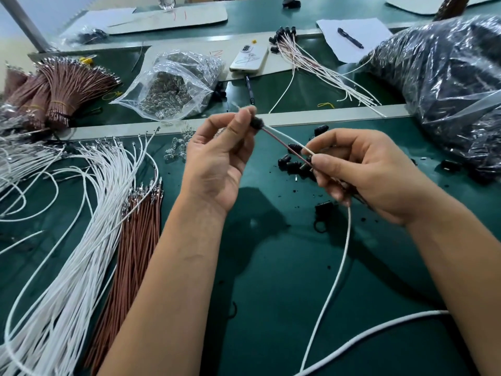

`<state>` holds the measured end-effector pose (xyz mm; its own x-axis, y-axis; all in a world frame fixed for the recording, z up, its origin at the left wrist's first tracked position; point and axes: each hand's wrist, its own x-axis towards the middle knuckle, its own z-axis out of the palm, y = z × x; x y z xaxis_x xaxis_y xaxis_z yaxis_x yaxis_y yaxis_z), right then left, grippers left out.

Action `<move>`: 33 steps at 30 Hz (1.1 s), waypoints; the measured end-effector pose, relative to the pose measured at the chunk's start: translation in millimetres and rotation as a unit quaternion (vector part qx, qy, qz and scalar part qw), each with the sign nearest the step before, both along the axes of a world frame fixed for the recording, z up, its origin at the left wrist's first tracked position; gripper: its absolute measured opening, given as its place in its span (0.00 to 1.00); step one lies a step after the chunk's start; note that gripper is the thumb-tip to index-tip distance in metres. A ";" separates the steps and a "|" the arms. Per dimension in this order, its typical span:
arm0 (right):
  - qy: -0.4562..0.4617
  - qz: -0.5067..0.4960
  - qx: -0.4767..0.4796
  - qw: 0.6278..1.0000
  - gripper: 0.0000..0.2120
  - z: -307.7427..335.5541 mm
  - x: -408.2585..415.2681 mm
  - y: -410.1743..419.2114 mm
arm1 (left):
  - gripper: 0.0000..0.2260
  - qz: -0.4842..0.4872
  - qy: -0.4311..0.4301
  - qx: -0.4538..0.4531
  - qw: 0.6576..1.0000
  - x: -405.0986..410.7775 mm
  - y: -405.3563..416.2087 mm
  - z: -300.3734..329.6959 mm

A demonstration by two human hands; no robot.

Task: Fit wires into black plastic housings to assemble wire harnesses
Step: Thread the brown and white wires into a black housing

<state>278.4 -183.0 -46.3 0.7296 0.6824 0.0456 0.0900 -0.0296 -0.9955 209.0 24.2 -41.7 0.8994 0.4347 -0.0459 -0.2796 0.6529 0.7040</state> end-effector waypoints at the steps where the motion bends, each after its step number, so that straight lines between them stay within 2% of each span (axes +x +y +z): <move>1: 0.007 0.009 -0.018 1.000 0.10 1.0 1.9 -2.6 | 0.05 0.012 -0.004 -0.017 1.000 -0.6 5.0 0.5; 4: 0.007 0.041 -0.087 0.995 0.02 0.5 7.6 -10.8 | 0.08 0.033 -0.008 -0.071 0.997 -4.4 21.1 1.4; 6: -0.006 0.071 -0.113 0.991 0.03 0.2 9.6 -15.0 | 0.08 0.037 -0.011 -0.117 0.992 -7.8 32.3 1.6; 8: -0.003 0.096 -0.095 0.991 0.07 2.2 11.3 -17.8 | 0.05 0.043 -0.016 -0.161 0.986 -11.5 43.6 2.0; 10: 0.003 0.090 -0.051 0.995 0.10 4.6 12.4 -19.2 | 0.07 0.051 -0.034 -0.208 0.976 -15.7 54.3 0.5; 13: -0.028 -0.008 0.007 1.000 0.10 5.5 15.3 -18.9 | 0.09 0.065 -0.051 -0.232 0.969 -19.5 65.3 -1.3; 15: -0.147 -0.104 -0.024 0.983 0.05 3.7 16.9 -17.4 | 0.08 0.071 -0.032 -0.201 0.977 -18.6 64.8 -2.3; 17: -0.305 -0.184 -0.143 0.923 0.05 -1.1 17.8 -15.3 | 0.02 0.064 0.006 -0.109 0.992 -15.1 58.4 -1.7; 19: -0.394 -0.221 -0.238 0.860 0.04 -3.0 14.1 -11.1 | 0.06 0.039 0.044 0.014 0.998 -10.2 46.1 -2.8; 20: -0.419 -0.221 -0.247 0.845 0.06 -3.8 11.2 -7.7 | 0.08 0.021 0.060 0.066 0.996 -7.8 37.5 -3.9; 23: -0.437 -0.181 -0.176 0.864 0.09 -7.0 0.7 7.1 | 0.10 -0.035 0.064 0.176 0.982 0.5 3.2 -10.6; 26: -0.421 -0.139 -0.143 0.885 0.08 -13.2 -7.2 17.6 | 0.10 -0.045 0.059 0.246 0.966 9.0 -23.3 -22.0; 30: -0.363 -0.148 -0.145 0.909 0.04 -14.7 -4.0 14.1 | 0.09 -0.029 0.061 0.243 0.968 13.0 -28.7 -27.8; 33: -0.351 -0.149 -0.144 0.913 0.03 -13.9 -6.4 16.5 | 0.09 -0.036 0.047 0.223 0.973 13.8 -28.3 -26.8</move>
<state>272.0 -166.5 -60.3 0.7448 0.5153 0.4239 0.6485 -0.4091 -0.6420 222.8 -4.0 -68.4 0.9289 0.3670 0.0494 -0.1652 0.2914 0.9422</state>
